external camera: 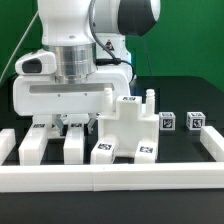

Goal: Assemble chair

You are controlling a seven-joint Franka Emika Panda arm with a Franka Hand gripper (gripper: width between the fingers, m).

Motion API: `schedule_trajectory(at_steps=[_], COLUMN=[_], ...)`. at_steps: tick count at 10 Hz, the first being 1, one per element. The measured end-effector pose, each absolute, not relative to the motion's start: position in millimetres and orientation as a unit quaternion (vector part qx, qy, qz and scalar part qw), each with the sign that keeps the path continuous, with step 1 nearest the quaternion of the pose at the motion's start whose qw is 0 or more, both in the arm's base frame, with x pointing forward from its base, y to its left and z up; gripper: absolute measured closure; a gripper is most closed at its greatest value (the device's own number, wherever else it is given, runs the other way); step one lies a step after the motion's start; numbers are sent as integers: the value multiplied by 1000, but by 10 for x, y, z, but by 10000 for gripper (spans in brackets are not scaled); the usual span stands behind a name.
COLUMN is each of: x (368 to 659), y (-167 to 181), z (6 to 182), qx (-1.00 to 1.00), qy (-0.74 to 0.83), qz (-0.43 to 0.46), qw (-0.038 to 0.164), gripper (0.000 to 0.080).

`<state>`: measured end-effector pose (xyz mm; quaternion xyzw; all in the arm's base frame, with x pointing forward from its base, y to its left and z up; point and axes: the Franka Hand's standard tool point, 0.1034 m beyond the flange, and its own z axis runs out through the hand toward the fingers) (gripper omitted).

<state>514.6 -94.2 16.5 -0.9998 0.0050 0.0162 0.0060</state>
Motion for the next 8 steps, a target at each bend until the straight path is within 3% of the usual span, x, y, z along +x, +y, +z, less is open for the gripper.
schedule_trajectory(at_steps=[7, 8], x=[5147, 5159], y=[-952, -979], z=[182, 351], qx=[-1000, -1000], qy=[6, 13], qz=[17, 21], qw=[6, 10], gripper=[515, 515])
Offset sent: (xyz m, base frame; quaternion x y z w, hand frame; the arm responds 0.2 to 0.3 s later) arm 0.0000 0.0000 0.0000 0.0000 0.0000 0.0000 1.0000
